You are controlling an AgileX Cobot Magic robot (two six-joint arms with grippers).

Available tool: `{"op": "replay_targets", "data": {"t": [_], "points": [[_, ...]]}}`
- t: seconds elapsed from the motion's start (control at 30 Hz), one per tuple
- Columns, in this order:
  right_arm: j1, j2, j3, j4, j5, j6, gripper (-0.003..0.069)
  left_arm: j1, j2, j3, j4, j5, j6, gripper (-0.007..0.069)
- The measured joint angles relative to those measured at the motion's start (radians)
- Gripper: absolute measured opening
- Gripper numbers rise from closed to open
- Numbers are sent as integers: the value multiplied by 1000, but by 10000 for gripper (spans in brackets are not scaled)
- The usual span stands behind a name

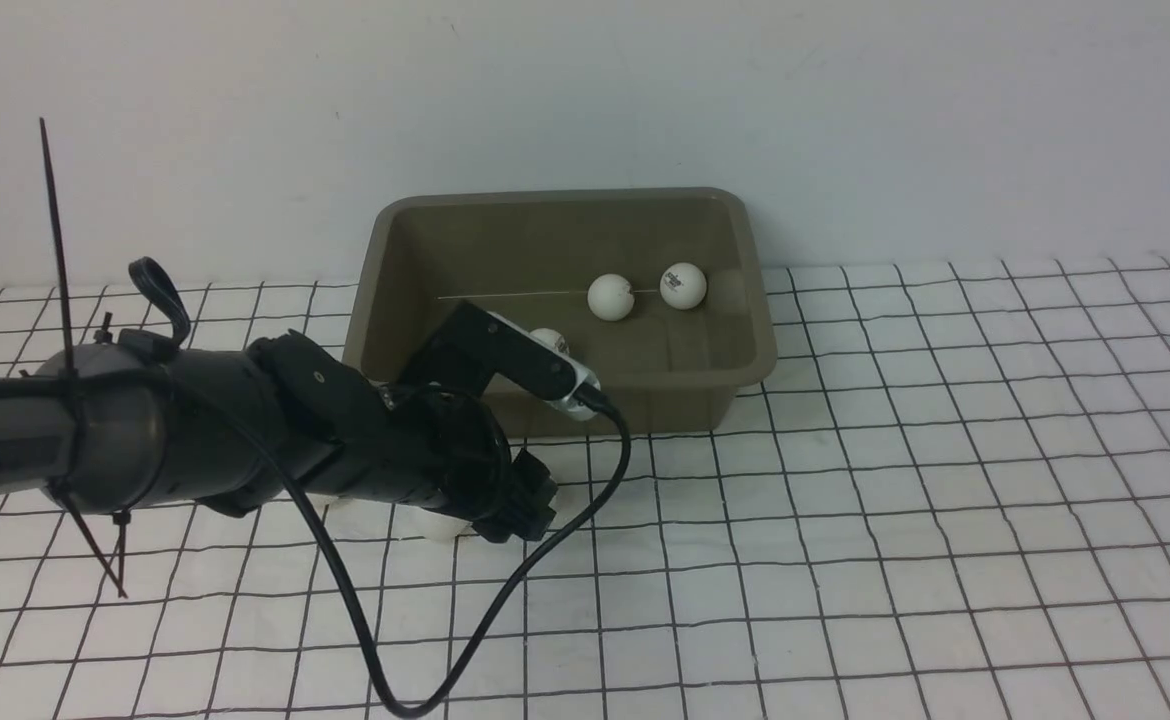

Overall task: Put the table tennis balls into the box on the white checkered tablecloth.
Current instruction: 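Reach for and grasp a ping pong ball on the table beside the basket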

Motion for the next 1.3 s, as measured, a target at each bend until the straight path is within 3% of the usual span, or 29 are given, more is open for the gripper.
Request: {"op": "replay_targets", "data": {"t": [1.3], "points": [[0, 0, 0, 3, -15, 0, 388, 0, 112, -49, -4, -25, 10, 470]]}}
